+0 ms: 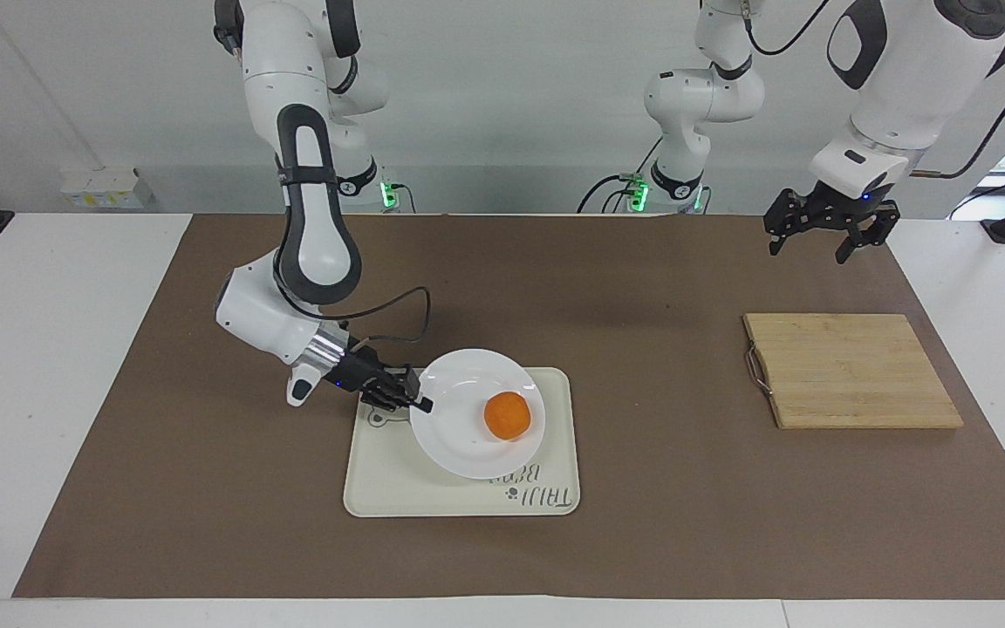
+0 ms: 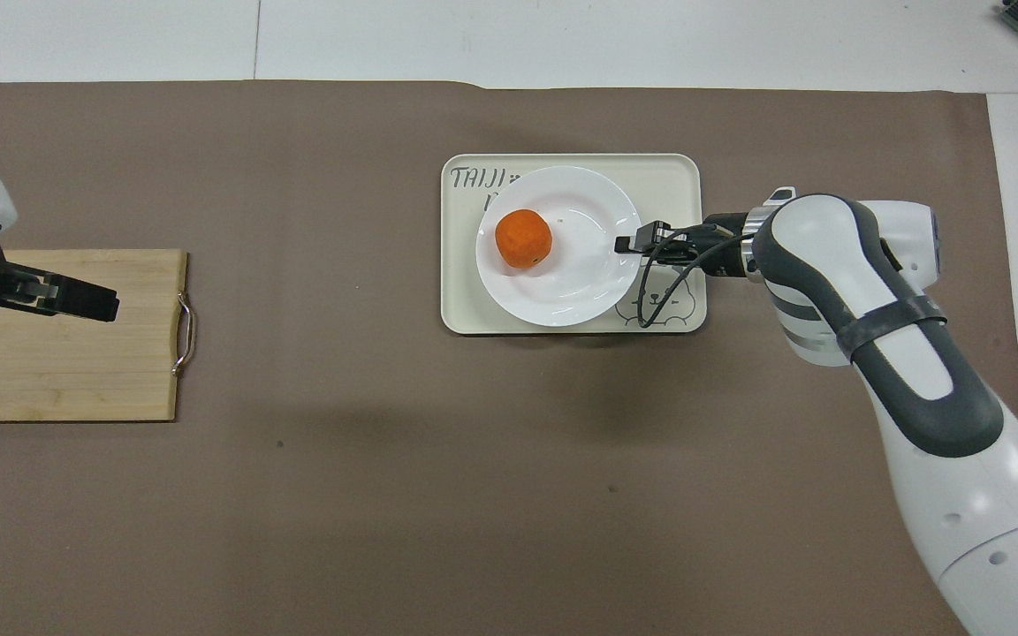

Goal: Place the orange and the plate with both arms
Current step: 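Slide the plate with the right gripper onto the bear tray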

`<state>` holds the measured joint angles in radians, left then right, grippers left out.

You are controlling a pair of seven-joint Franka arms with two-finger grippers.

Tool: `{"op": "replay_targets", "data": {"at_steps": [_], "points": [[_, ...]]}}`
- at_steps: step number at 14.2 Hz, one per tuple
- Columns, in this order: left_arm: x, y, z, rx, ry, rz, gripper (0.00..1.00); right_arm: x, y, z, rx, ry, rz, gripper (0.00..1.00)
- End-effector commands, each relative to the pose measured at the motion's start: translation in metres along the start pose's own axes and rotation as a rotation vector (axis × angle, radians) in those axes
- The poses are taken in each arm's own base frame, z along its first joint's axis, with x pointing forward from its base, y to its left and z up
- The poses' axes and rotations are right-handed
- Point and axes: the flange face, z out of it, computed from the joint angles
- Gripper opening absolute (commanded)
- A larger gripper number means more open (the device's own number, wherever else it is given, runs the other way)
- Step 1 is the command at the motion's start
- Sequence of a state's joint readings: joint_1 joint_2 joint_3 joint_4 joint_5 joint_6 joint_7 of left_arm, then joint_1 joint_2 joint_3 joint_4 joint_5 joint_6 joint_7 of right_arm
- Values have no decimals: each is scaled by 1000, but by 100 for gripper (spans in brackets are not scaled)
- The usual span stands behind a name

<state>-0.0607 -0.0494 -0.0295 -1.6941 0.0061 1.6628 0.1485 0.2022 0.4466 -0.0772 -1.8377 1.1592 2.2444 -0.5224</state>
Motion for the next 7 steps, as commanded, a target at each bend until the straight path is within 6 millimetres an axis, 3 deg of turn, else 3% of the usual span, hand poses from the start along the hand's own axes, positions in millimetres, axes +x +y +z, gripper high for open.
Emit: {"op": "replay_targets", "data": {"at_steps": [1, 7], "points": [[-5, -1, -3, -14, 4, 10, 100, -8, 16, 5, 15, 3, -40, 0], [0, -9, -13, -11, 21, -2, 100, 2, 19, -3, -2, 32, -53, 0]]}}
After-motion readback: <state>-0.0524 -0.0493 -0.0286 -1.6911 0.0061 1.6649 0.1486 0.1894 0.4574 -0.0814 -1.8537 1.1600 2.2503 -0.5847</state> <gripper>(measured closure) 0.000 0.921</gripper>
